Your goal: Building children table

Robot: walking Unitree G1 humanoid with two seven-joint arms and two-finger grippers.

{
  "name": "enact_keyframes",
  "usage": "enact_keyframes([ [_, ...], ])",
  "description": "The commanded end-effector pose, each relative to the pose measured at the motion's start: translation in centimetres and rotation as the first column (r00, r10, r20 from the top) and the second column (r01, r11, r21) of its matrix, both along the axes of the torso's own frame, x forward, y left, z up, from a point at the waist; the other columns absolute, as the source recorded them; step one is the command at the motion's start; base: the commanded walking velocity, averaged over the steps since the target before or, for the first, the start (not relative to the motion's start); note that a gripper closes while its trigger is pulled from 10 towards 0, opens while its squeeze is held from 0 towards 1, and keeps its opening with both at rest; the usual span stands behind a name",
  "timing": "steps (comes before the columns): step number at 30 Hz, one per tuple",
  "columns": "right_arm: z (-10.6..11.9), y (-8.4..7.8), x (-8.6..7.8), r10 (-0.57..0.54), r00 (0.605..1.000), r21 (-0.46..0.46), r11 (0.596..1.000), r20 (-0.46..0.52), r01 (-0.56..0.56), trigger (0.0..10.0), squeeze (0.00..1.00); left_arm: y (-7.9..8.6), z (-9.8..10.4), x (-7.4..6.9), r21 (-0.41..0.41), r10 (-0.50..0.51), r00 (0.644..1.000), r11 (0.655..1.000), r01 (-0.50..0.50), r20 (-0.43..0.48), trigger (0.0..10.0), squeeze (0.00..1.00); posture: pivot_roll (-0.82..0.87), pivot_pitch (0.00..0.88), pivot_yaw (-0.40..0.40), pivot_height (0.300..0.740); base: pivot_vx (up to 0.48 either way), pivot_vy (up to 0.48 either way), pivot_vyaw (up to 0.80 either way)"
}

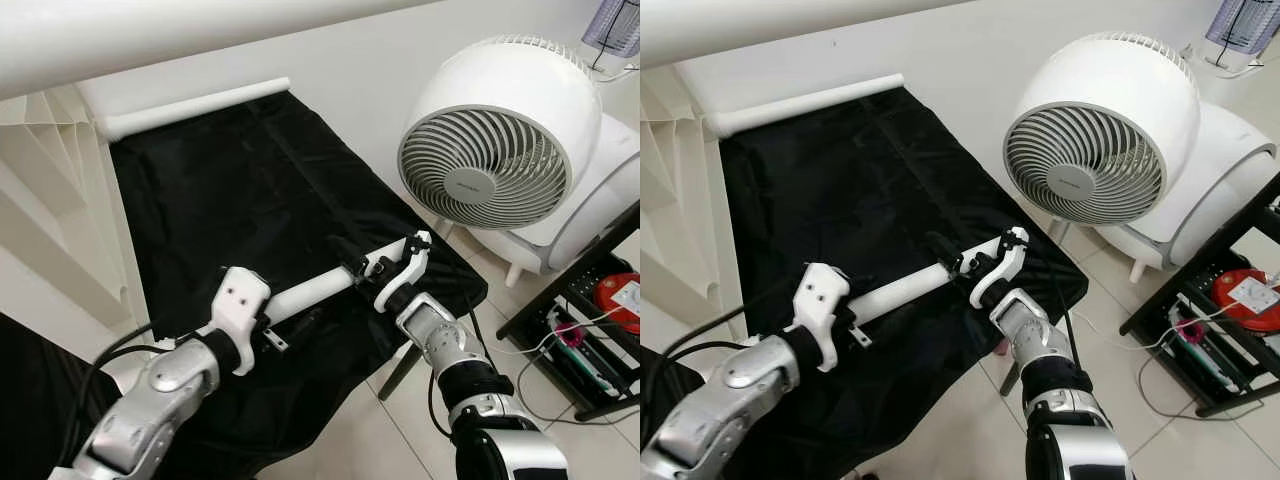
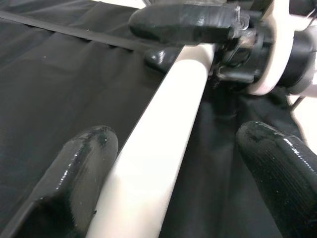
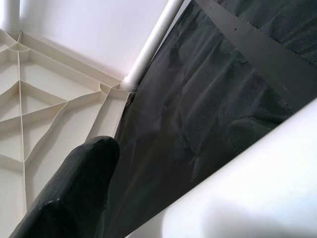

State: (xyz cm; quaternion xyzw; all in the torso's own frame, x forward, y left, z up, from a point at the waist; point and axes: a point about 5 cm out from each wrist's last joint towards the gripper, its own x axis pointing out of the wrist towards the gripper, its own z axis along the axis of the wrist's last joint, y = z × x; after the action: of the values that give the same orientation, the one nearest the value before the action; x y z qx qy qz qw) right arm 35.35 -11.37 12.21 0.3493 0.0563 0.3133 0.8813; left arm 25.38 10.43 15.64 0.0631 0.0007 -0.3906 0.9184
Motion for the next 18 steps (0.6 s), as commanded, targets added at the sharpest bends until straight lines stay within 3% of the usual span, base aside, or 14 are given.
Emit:
enact_keyframes([
  [1,-5.8,-1.4,-2.4,-0.063,0.96,-0.082,0.996,-0.275,0.042,10.0,0.0,-1.0,-1.1,-0.9,0.074,-0.267,0.963,0.96,0.269,-0.042,10.0,0.0,-0.01,0.191,0.023,0.74,0.0,0.0,0.0],
  [6,-5.6,-1.7,-2.7,-0.061,0.961,-0.035,0.998,-0.271,0.053,10.0,0.0,-0.8,-2.0,0.7,0.182,-0.123,0.992,0.976,0.123,-0.01,10.0,0.0,-0.02,0.192,0.021,0.74,0.0,0.0,0.0],
  [10,-5.3,-1.9,-3.1,-0.056,0.962,0.016,0.998,-0.267,0.063,10.0,0.0,-0.4,-1.9,1.8,0.178,-0.033,0.999,0.984,0.03,0.015,10.0,0.0,-0.03,0.189,0.016,0.74,0.0,0.0,0.0],
  [12,-4.9,-2.2,-3.8,-0.05,0.964,0.092,0.993,-0.261,0.076,10.0,0.0,0.0,-1.6,2.7,0.167,0.04,0.998,0.985,-0.046,0.041,10.0,0.0,-0.03,0.188,0.014,0.74,0.0,0.0,0.0],
  [18,-4.5,-2.6,-4.9,-0.048,0.966,0.162,0.983,-0.252,0.091,10.0,0.0,0.5,-1.5,3.4,0.162,0.091,0.994,0.982,-0.099,0.056,10.0,0.0,-0.03,0.186,0.014,0.74,0.0,0.0,0.0],
])
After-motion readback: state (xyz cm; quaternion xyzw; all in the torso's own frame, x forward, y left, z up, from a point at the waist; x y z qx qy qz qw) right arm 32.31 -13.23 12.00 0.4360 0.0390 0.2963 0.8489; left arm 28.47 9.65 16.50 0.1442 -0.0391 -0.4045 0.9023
